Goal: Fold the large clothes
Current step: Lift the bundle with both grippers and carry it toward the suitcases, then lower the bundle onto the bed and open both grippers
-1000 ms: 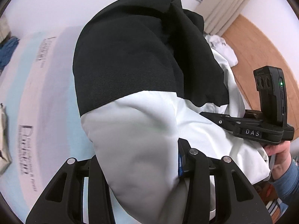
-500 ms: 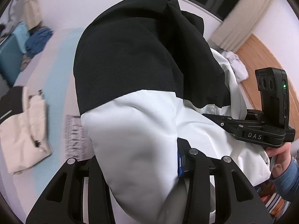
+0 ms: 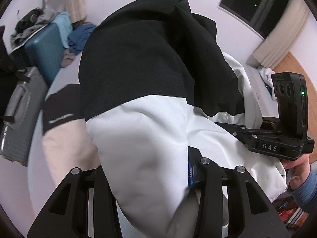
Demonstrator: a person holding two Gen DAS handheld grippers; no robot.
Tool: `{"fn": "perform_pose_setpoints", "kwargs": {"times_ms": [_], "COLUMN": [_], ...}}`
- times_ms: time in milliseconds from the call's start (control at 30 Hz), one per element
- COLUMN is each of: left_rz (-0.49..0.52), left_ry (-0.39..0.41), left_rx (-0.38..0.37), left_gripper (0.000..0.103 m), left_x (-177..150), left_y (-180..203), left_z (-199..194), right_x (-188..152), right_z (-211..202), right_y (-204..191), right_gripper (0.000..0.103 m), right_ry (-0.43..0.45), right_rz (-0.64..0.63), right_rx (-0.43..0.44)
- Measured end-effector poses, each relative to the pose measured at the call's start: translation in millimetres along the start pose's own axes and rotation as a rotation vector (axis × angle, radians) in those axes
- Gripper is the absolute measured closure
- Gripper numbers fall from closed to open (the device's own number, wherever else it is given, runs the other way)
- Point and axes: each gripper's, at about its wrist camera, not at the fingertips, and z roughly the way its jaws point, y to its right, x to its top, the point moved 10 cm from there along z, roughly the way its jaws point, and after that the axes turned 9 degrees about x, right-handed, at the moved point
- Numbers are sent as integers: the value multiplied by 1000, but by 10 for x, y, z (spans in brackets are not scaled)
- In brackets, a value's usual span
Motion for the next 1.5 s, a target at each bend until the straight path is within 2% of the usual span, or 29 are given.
{"fn": "perform_pose_setpoints", "kwargs": {"times_ms": [100,200,267,467,567,667,867,1000,1100,1233,1300,1400,1433,1500], "left_rz": [-21,-39,-60,-74,-67,-57,-60,-128,-196,-223,-266,-330,-338,-346], "left_ry": [-10,-21,-22,-24,-17,-28,-10,8,11,19,25,33,40,54], "left_rx": [5,8,7,7,2,12,16,-6,-14,12,62,107,125,165], "left_gripper": [62,62,62,62,62,62,61,55,50,43,27,18,16,9], "left_x": [28,84,127,286,345,297,-43,-119,-133,-128,-151,-209,-222,-235], "left_y": [-464,-1006,-1295,-1896,-2177,-2316,-2497,-2576,-2622,-2621,-2691,-2761,-2778,-2804], "left_z": [22,92,137,205,359,636,1082,1271,1339,1281,1241,1162,1128,1060], "right_x": [159,222,399,875,1066,1100,789,753,744,771,768,767,768,792], "right_z": [391,605,907,1558,1891,2245,2764,3042,3169,3179,3168,3191,3177,3183], "right_y": [-205,-302,-455,-833,-912,-818,-496,-372,-336,-370,-387,-409,-402,-444], "right_gripper": [84,84,84,84,84,84,84,82,80,77,72,59,57,46], "right_ry": [-13,-29,-38,-45,-52,-77,-135,-164,-187,-185,-187,-194,-195,-199], "right_rz": [6,-2,-5,-7,-6,22,58,73,58,47,32,22,18,10], "right_rx": [13,13,14,17,12,9,-43,-50,-64,-67,-82,-120,-129,-156]}}
